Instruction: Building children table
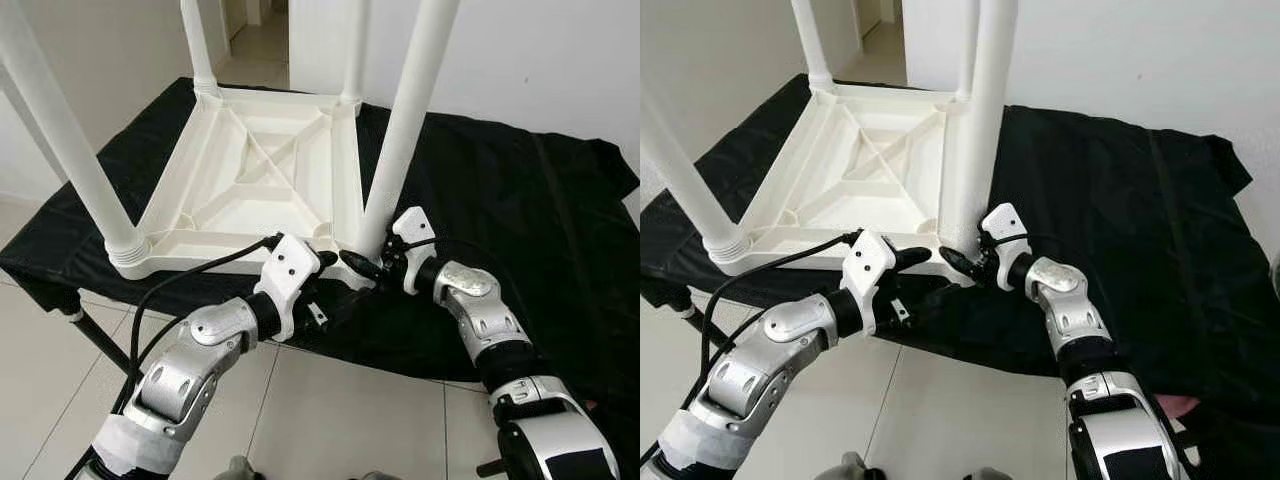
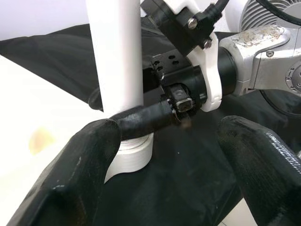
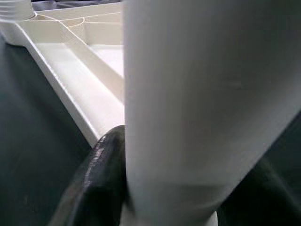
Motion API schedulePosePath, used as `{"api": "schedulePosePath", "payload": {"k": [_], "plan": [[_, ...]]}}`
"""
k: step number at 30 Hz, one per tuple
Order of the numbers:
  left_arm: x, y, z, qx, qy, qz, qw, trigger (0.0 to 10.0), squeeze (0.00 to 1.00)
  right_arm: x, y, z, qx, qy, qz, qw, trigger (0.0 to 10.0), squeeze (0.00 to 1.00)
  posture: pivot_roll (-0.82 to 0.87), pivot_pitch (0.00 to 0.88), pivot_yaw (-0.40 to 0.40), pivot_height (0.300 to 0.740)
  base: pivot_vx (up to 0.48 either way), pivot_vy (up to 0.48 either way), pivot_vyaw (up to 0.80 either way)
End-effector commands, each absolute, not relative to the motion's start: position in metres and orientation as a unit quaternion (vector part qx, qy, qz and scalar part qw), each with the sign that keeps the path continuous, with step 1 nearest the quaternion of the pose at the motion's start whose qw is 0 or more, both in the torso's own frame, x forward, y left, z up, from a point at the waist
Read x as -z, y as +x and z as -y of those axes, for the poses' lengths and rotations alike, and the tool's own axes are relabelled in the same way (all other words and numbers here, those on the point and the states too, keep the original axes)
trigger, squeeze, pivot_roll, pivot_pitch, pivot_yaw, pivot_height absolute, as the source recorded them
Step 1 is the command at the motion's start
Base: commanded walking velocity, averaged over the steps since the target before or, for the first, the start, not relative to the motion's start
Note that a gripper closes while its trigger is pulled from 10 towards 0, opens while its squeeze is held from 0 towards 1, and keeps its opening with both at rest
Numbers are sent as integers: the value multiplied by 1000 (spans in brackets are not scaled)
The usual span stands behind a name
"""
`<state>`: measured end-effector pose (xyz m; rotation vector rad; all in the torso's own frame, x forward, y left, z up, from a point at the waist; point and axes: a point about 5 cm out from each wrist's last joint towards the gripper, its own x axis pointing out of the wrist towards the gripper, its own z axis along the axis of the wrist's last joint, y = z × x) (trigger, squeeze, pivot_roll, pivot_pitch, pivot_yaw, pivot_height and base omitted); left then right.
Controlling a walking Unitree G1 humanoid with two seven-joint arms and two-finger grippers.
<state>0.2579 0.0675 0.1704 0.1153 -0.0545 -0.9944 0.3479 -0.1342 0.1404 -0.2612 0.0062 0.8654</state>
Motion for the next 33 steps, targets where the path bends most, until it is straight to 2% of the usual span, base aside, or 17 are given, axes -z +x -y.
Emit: {"api": "schedulePosePath", "payload": {"k": [1, 10, 11, 12, 13, 18, 20, 21, 22, 24, 25, 26, 28, 30, 33], "plan": [[-174, 257, -68, 490, 58, 31, 869, 10000, 0, -139, 350, 134, -431, -138, -11, 891, 0, 0, -54, 24, 2, 740, 0, 0, 0], [-175, 258, -69, 485, 57, 32, 872, 10000, 0, -136, 352, 135, -448, -131, -12, 884, 0, 0, -55, 27, 2, 740, 0, 0, 0], [-175, 258, -69, 485, 56, 32, 872, 10000, 0, -136, 352, 135, -447, -126, -7, 886, 3255, 0, -57, 34, -1, 740, 0, 0, 0], [-175, 258, -69, 485, 56, 32, 872, 10000, 0, -136, 352, 135, -447, -126, -7, 886, 3255, 0, -57, 34, -1, 740, 0, 0, 0], [-175, 257, -68, 485, 55, 31, 872, 10000, 0, -137, 352, 135, -443, -121, -1, 888, 10000, 0, -59, 38, -1, 740, 0, 0, 0], [-174, 256, -68, 486, 53, 31, 872, 10000, 0, -138, 350, 134, -429, -111, 9, 896, 10000, 0, -65, 46, -2, 740, 0, 0, 0], [-173, 254, -66, 489, 51, 28, 871, 10000, 0, -140, 348, 132, -367, -109, 17, 924, 10000, 0, -69, 52, -6, 740, 0, 0, 0], [-173, 254, -66, 489, 51, 28, 871, 10000, 0, -140, 348, 132, -367, -109, 17, 924, 10000, 0, -69, 52, -6, 740, 0, 0, 0], [-172, 253, -66, 490, 49, 27, 870, 10000, 0, -141, 347, 129, -336, -104, 18, 936, 10000, 0, -70, 52, -7, 740, 0, 0, 0], [-172, 253, -66, 490, 49, 27, 870, 10000, 0, -141, 347, 129, -336, -104, 18, 936, 10000, 0, -70, 52, -7, 740, 0, 0, 0], [-172, 252, -65, 492, 48, 26, 869, 10000, 0, -141, 344, 124, -305, -87, 20, 948, 10000, 0, -71, 52, -8, 740, 0, 0, 0], [-172, 252, -65, 492, 48, 26, 869, 10000, 0, -141, 344, 124, -305, -87, 20, 948, 10000, 0, -71, 52, -8, 740, 0, 0, 0], [-171, 252, -64, 494, 48, 25, 868, 10000, 0, -141, 340, 118, -272, -75, 21, 959, 10000, 0, -73, 52, -10, 740, 0, 0, 0], [-170, 251, -63, 496, 47, 23, 867, 10000, 0, -139, 333, 108, -196, -64, 20, 978, 10000, 0, -72, 52, -14, 740, 0, 0, 0], [-170, 250, -63, 497, 46, 23, 866, 10000, 0, -137, 330, 104, -162, -67, 18, 984, 10000, 0, -71, 51, -17, 740, 0, 0, 0]]}}
